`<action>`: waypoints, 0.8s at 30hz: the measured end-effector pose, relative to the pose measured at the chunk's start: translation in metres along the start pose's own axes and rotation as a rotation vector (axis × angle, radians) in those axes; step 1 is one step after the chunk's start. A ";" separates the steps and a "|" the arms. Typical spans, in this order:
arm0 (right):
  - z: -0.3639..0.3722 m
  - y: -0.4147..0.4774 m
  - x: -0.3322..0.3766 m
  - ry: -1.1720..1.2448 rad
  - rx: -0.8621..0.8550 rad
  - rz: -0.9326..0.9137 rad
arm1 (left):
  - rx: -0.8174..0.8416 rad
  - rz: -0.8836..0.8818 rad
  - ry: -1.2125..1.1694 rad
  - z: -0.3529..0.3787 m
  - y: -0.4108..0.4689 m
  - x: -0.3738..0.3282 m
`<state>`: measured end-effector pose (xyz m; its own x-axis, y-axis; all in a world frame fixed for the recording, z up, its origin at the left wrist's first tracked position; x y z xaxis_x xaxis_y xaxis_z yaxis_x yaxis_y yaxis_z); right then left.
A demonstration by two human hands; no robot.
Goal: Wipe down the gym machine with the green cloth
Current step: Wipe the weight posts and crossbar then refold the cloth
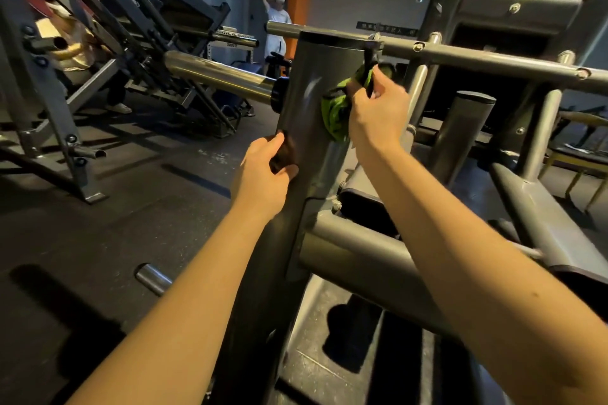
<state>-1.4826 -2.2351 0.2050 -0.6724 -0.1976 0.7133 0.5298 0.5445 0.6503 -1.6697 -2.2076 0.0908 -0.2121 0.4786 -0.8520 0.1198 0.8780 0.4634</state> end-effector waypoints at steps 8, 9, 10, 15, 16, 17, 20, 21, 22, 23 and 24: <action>0.023 -0.139 -0.036 0.215 0.116 0.175 | -0.019 -0.036 -0.022 -0.004 -0.018 0.031; 0.020 -0.138 -0.036 0.238 0.097 0.202 | -0.023 -0.060 -0.034 -0.004 -0.020 0.031; 0.018 -0.131 -0.034 0.249 0.083 0.218 | -0.023 -0.084 -0.054 -0.004 -0.021 0.031; -0.004 -0.044 -0.026 0.274 -0.059 0.307 | -0.014 -0.088 -0.015 -0.004 -0.022 0.026; -0.008 -0.028 -0.028 0.250 -0.073 0.332 | -0.012 -0.098 -0.017 -0.004 -0.022 0.027; -0.011 -0.020 -0.028 0.215 -0.078 0.338 | -0.008 -0.106 -0.022 -0.004 -0.022 0.027; -0.005 -0.036 -0.025 0.092 -0.056 0.258 | -0.001 -0.115 -0.007 -0.004 -0.020 0.027; -0.001 -0.050 -0.029 0.060 -0.029 0.236 | -0.002 -0.116 0.001 -0.003 -0.020 0.028; 0.004 -0.066 -0.036 0.039 -0.003 0.237 | -0.004 -0.115 0.004 -0.003 -0.019 0.029; 0.007 -0.082 -0.044 0.016 0.034 0.247 | -0.004 -0.113 0.003 -0.003 -0.020 0.029; 0.010 -0.096 -0.052 -0.007 0.060 0.248 | -0.005 -0.113 0.003 -0.002 -0.020 0.029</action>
<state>-1.5034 -2.2693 0.1031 -0.5297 -0.0465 0.8469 0.6472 0.6232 0.4390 -1.6802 -2.2112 0.0571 -0.2270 0.3770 -0.8980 0.0905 0.9262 0.3660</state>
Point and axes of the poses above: each hand's wrist, its own y-axis towards the middle knuckle, its own z-axis out of the palm, x = y × z, the point moved 5 cm from there along y, towards the middle knuckle, and after that the axes turned 8 degrees about -y, right-handed, at the moved point
